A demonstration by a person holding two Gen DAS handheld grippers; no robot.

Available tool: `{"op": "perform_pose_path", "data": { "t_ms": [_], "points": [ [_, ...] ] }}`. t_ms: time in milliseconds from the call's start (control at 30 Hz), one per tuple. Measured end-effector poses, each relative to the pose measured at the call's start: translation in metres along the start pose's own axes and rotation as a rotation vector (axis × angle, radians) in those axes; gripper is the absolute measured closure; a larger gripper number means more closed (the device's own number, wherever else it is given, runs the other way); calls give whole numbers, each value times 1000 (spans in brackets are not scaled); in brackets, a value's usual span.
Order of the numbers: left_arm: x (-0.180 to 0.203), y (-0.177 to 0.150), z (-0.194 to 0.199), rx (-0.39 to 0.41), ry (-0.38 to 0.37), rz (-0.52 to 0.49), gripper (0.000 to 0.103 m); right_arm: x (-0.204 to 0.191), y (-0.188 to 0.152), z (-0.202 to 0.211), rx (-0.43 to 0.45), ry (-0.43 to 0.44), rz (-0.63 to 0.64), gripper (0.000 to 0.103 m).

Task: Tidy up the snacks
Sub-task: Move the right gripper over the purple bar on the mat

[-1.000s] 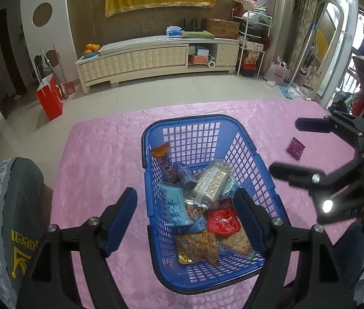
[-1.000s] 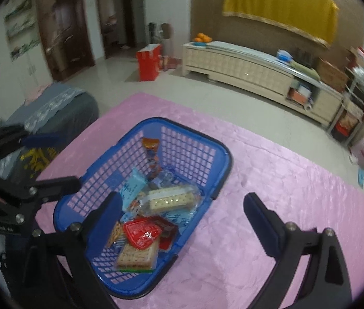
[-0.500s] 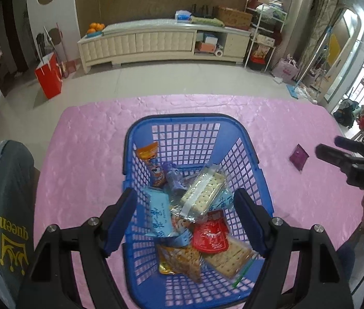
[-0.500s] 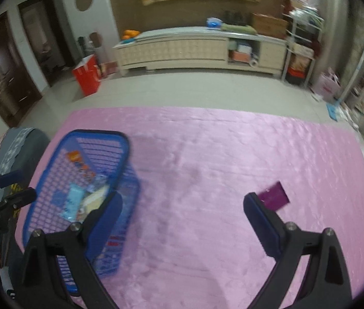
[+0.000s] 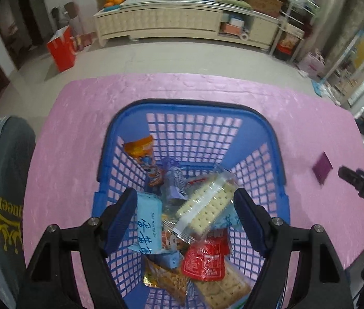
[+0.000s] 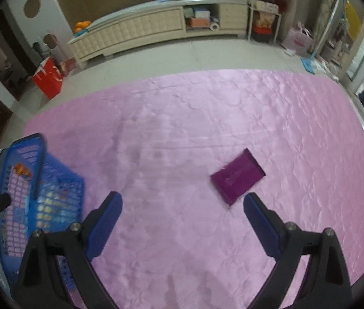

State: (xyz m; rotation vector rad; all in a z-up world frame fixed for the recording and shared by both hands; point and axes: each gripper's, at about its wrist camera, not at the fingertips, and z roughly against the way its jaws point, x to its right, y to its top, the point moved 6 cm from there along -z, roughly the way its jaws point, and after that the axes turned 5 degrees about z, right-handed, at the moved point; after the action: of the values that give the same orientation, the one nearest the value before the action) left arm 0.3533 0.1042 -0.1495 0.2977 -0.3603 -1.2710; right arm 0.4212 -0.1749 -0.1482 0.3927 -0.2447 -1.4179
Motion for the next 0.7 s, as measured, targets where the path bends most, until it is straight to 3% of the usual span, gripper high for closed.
{"op": "perform_pose_path", "data": {
  "t_ms": [200, 333, 500, 600, 700],
  "points": [
    [-6, 9, -11, -19, 36, 49, 27, 20, 9, -24, -30, -29, -64, 6],
    [-2, 13, -26, -42, 82, 50, 27, 32, 9, -50, -81, -90, -86, 6],
    [8, 17, -39, -65, 121, 44, 27, 44, 8, -74, -110, -106, -121, 6],
    [13, 22, -41, -64, 110, 62, 27, 52, 7, -89, -130, -117, -128, 6],
    [17, 22, -46, -64, 120, 55, 27, 56, 5, -97, -132, -140, -118, 13]
  ]
}}
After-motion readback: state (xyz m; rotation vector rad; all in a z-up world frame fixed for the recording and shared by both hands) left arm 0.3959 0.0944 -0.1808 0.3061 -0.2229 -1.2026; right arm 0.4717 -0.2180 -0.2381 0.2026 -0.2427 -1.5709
